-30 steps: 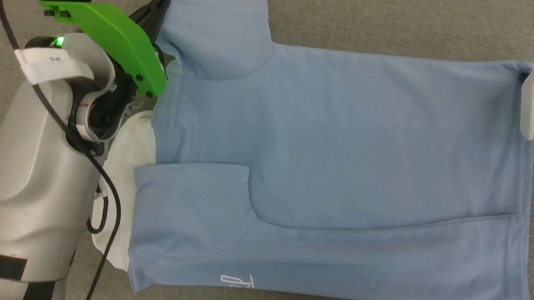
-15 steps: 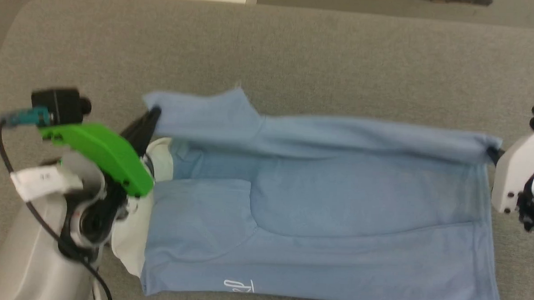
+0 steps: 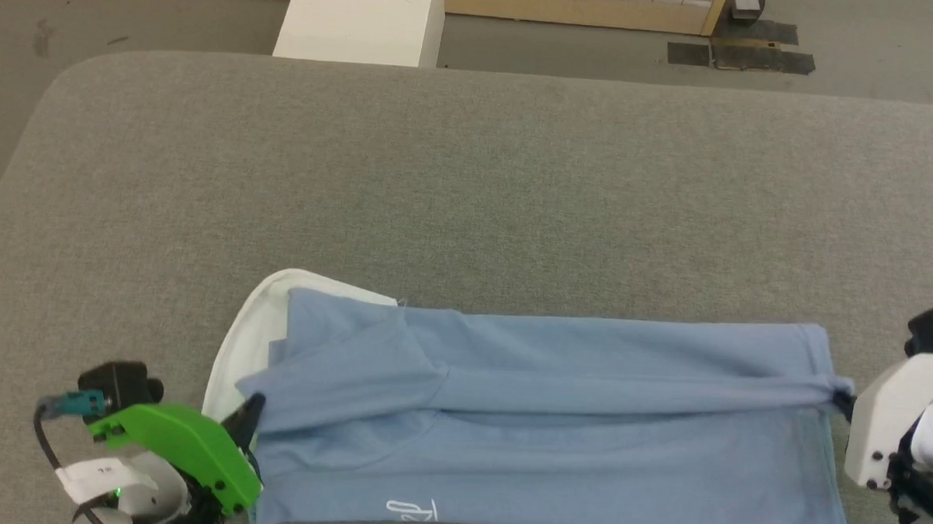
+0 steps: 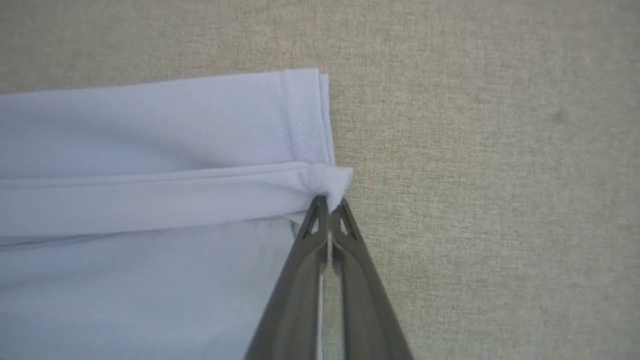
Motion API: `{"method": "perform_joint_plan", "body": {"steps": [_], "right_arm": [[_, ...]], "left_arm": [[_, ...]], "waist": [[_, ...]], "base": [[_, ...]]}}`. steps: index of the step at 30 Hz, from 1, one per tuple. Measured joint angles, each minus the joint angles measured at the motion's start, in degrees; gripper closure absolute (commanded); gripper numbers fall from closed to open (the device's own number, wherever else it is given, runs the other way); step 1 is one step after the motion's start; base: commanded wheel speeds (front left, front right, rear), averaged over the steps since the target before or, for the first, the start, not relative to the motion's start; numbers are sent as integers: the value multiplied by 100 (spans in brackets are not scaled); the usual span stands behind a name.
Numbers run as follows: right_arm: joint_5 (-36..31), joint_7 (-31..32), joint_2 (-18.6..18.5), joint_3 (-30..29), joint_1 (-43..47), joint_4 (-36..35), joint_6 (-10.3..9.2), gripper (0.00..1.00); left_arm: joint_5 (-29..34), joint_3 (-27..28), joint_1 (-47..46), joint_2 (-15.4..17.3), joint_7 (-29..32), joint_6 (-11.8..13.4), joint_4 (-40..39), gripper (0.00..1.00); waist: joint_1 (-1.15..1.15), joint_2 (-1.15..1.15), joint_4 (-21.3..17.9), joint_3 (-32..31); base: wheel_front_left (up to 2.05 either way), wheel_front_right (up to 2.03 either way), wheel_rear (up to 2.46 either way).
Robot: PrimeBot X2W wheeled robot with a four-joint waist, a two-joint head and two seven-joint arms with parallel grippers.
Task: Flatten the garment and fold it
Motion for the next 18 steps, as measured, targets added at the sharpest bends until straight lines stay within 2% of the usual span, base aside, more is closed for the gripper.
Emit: {"method": "perform_joint_plan", "body": {"steps": [4, 5, 6, 9, 14, 18], "right_arm": [[-14, -3, 76, -46, 169, 104, 0, 100], [-14, -12, 83, -44, 193, 123, 0, 59], [-7, -31, 96, -40, 210, 140, 0, 0], [87, -168, 163, -84, 253, 114, 0, 0], [338, -344, 234, -301, 528, -297, -1, 0], [415, -339, 248, -485, 596, -753, -1, 0]], "left_arm": [[-18, -23, 55, -51, 1, 48, 391, 99], [-19, -20, 55, -56, 1, 75, 474, 64], [-16, -18, 55, -63, 0, 85, 535, 0], [40, -20, 59, -32, 7, 226, 637, 0], [353, 138, 114, 253, -148, 448, 402, 0], [840, 353, 87, 525, -899, 397, -93, 0]], "waist": [[0, 0, -13, -41], [0, 0, -22, -54], [0, 0, -34, -71], [0, 0, -66, -147], [0, 0, -97, -301], [0, 0, -150, -385]], "base": [[0, 0, 0], [0, 0, 0], [0, 0, 0], [0, 0, 0], [0, 0, 0], [0, 0, 0]]}}
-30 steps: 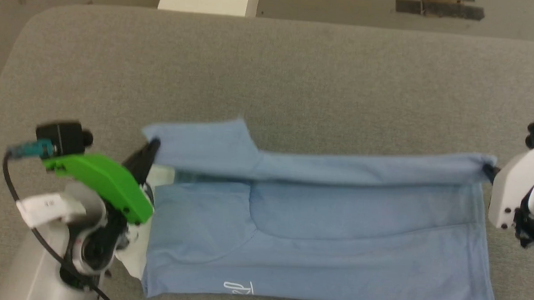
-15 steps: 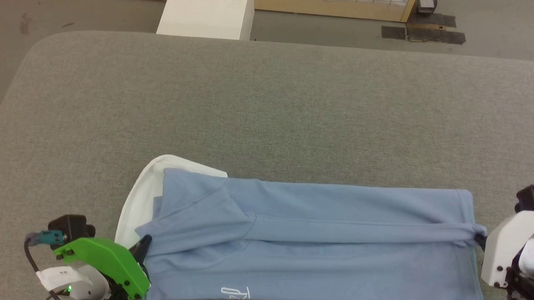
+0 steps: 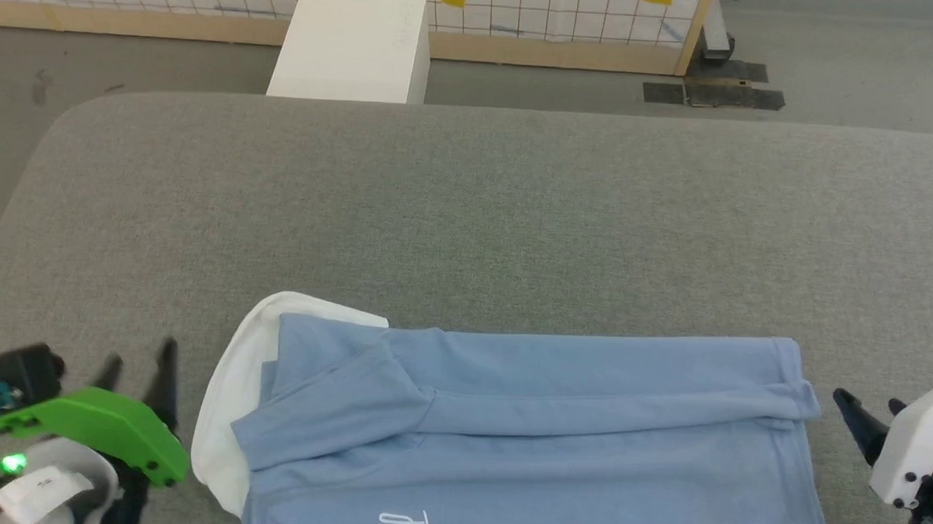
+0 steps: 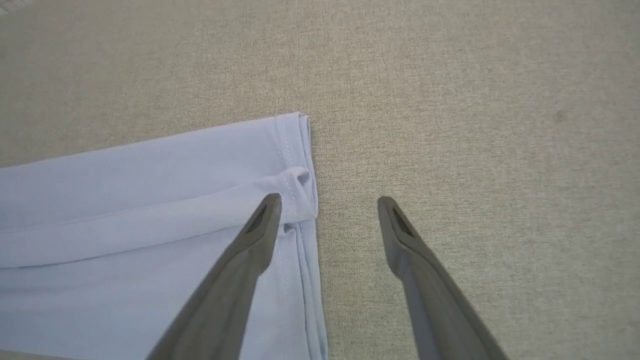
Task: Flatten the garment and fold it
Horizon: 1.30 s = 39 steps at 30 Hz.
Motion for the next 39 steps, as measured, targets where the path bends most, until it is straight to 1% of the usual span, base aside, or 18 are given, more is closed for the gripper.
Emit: {"method": "perform_joint_plan", "body": {"steps": [3, 4, 7, 8, 9, 11, 14, 17, 21, 22, 23, 24, 27, 28, 29, 32, 36, 39], "right_arm": [[-43, 237, -7, -22, -12, -98, 0, 0], [-92, 323, -11, -3, -24, -92, 0, 0], [-255, 509, -22, 142, -122, 26, 0, 0], [-305, 522, -19, 204, -190, 93, 0, 0], [-334, 521, -10, 255, -251, 156, 0, 0], [-433, 510, 0, 391, -364, 338, 0, 0], [-499, 361, 86, 492, -460, 619, 0, 0], [-578, 203, 113, 611, -543, 972, 0, 0], [-569, 48, 45, 777, -648, 1258, 0, 0], [-526, 52, 16, 797, -671, 1319, 0, 29], [-501, 51, -11, 806, -689, 1343, 0, 80], [-460, 32, -40, 811, -710, 1370, 0, 100], [-309, 12, -94, 762, -743, 1412, 4, 100], [-271, 8, -156, 656, -744, 1432, 7, 100], [-267, 9, -208, 580, -747, 1445, 7, 100], [-289, 11, -520, 191, -773, 1547, 5, 100], [-606, 20, -1067, -364, -925, 1845, 3, 100], [-848, 35, -1269, -666, -1092, 2130, 3, 100]], "left_arm": [[433, 46, -127, 121, -820, -227, -216, 0], [677, 38, -186, 148, -1195, -304, -255, 0], [1121, 18, -385, 140, -2169, -491, -253, 0], [1193, 15, -459, 103, -2447, -534, -203, 0], [1307, 2, -501, 76, -2587, -556, -156, 0], [1467, 26, -576, -67, -2784, -614, -92, 0], [1717, 105, -635, -315, -2818, -687, -29, 0], [2023, 289, -659, -608, -2832, -837, -112, 0], [2060, 584, -634, -993, -2836, -1003, -22, 0], [2096, 639, -617, -1049, -2836, -1060, 18, 0], [2114, 686, -602, -1088, -2836, -1095, 34, 0], [2142, 745, -591, -1145, -2836, -1141, 56, 0], [2215, 875, -564, -1261, -2836, -1260, 116, 0], [2319, 970, -560, -1307, -2836, -1339, 140, 0], [2363, 992, -557, -1325, -2836, -1362, 140, 0], [2426, 1057, -527, -1371, -2836, -1469, 146, 0], [2501, 1103, -524, -1396, -2837, -1588, 176, 0], [2509, 1093, -527, -1414, -2837, -1646, 298, 0]], "waist": [[0, 0, -52, -8], [0, 0, -65, 8], [0, 0, -78, 91], [0, 0, -75, 132], [0, 0, -72, 164], [0, 0, -61, 248], [0, 0, -37, 362], [0, 0, 3, 469], [0, 0, 68, 534], [0, 0, 80, 540], [0, 0, 86, 545], [0, 0, 92, 549], [0, 0, 98, 535], [0, 0, 101, 529], [0, 0, 100, 529], [0, 0, 100, 547], [0, 0, 92, 589], [0, 0, 80, 623]], "base": [[0, 0, 0], [0, 0, 0], [0, 0, 0], [0, 0, 0], [0, 0, 0], [0, 0, 0], [0, 0, 0], [0, 0, 0], [0, 0, 0], [0, 0, 0], [0, 0, 0], [0, 0, 0], [0, 0, 0], [0, 0, 0], [0, 0, 0], [0, 0, 0], [0, 0, 0], [0, 0, 0]]}}
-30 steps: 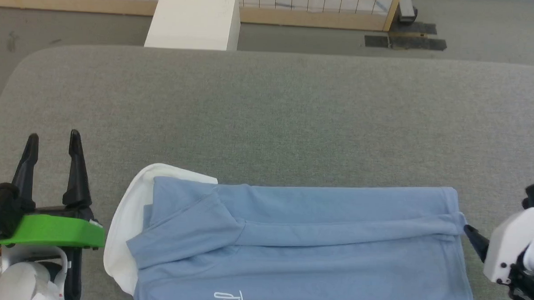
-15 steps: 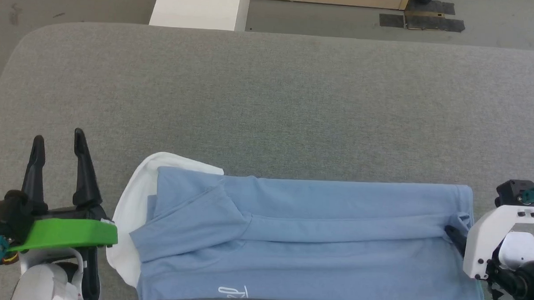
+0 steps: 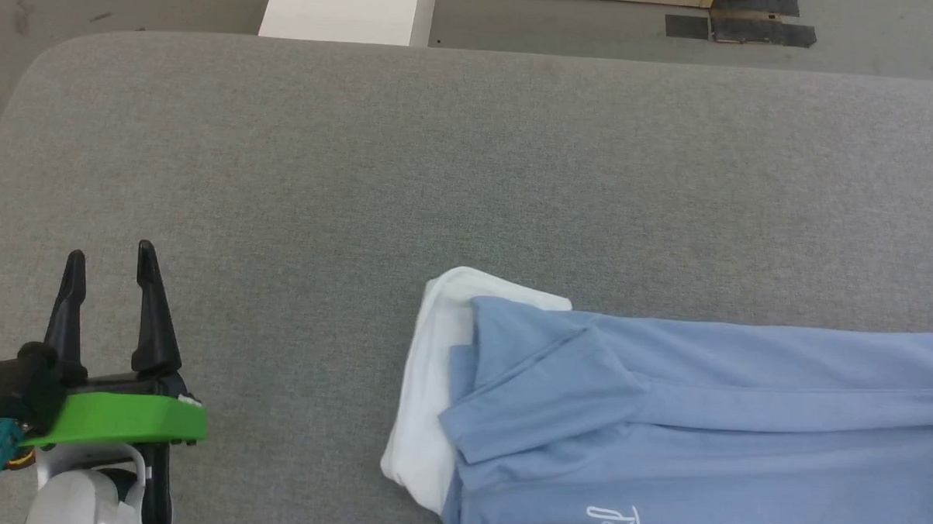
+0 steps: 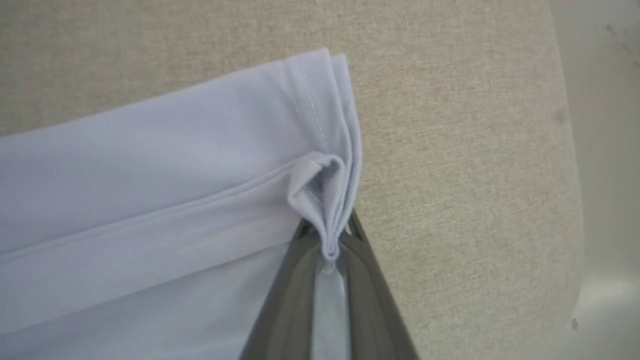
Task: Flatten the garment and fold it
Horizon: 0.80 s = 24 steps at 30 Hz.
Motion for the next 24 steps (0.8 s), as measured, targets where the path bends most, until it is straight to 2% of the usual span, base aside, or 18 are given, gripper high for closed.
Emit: {"method": "perform_joint_plan", "body": {"steps": [2, 7, 10, 18, 20, 24], "right_arm": [[-163, 56, -41, -10, -87, 148, 0, 100], [-292, 546, -178, 500, -148, 109, -1, 100], [-119, 1055, -294, 925, -110, -423, -1, 100], [769, 2240, -370, 1909, 404, -2671, -1, 100], [889, 2349, -285, 2103, 448, -3021, -1, 100], [1036, 2315, 182, 2596, 454, -3319, -2, 100]], "left_arm": [[30, 0, -7, -20, 0, -27, 76, 0], [92, 11, -10, -90, 0, -93, 194, 0], [129, 31, 10, -131, 0, -103, 245, 0], [148, 107, 196, -183, 0, -120, 230, 0], [149, 105, 203, -210, 0, -124, 225, 0], [192, 122, 217, -275, 0, -148, 158, 0]], "waist": [[0, 0, -13, 4], [0, 0, -43, -84], [0, 0, -67, -189], [0, 0, -149, -445], [0, 0, -152, -476], [0, 0, -113, -517]], "base": [[0, 0, 0], [0, 0, 0], [0, 0, 0], [0, 0, 0], [0, 0, 0], [0, 0, 0]]}}
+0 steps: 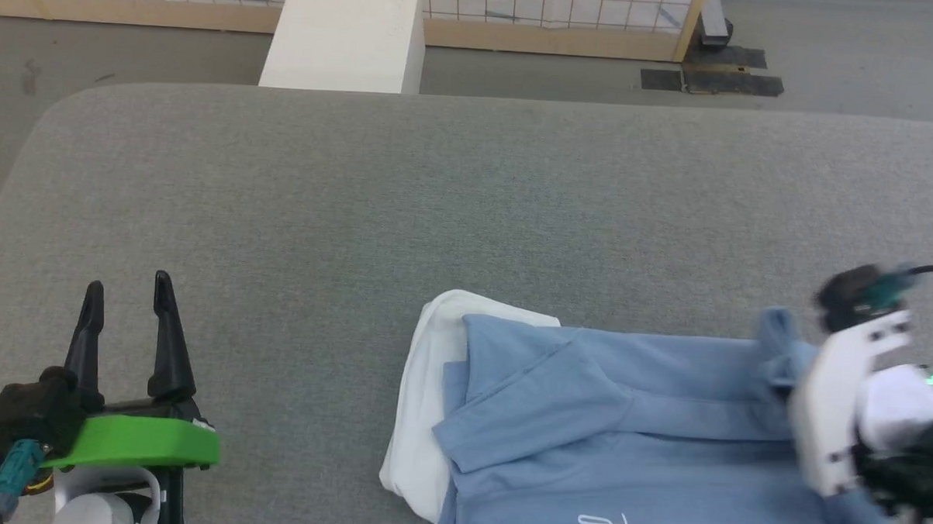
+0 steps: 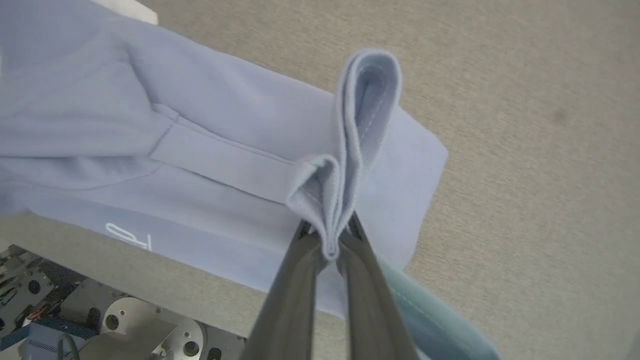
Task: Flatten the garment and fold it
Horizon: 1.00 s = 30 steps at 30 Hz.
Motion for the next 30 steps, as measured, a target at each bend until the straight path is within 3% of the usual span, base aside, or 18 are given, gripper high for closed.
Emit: {"method": "perform_joint_plan", "body": {"steps": [11, 18, 25, 26, 27, 30], "right_arm": [[115, -836, 1216, 1292, -405, 651, -2, 100], [107, -1291, 1655, 1848, -806, 1403, -2, 100], [-57, -1790, 1848, 1948, -1065, 2454, -2, 100], [-59, -1814, 1860, 2002, -1085, 2581, -2, 62], [-63, -1834, 1866, 2054, -1107, 2660, -2, 0], [204, -1873, 1911, 2239, -1195, 2759, -2, 0]], "left_arm": [[49, 55, 43, -73, 0, -81, 35, 0], [56, 91, 43, -101, 0, -105, 83, 0], [93, 74, 31, -221, 0, -156, 134, 0], [93, 74, 29, -229, 0, -159, 142, 0], [93, 75, 27, -233, 0, -175, 148, 0], [101, 85, 21, -246, 0, -200, 175, 0]], "waist": [[0, 0, 302, -21], [0, 0, 465, 79], [0, 0, 595, 187], [0, 0, 611, 198], [0, 0, 623, 205], [0, 0, 645, 207]], "base": [[0, 0, 0], [0, 0, 0], [0, 0, 0], [0, 0, 0], [0, 0, 0], [0, 0, 0]]}}
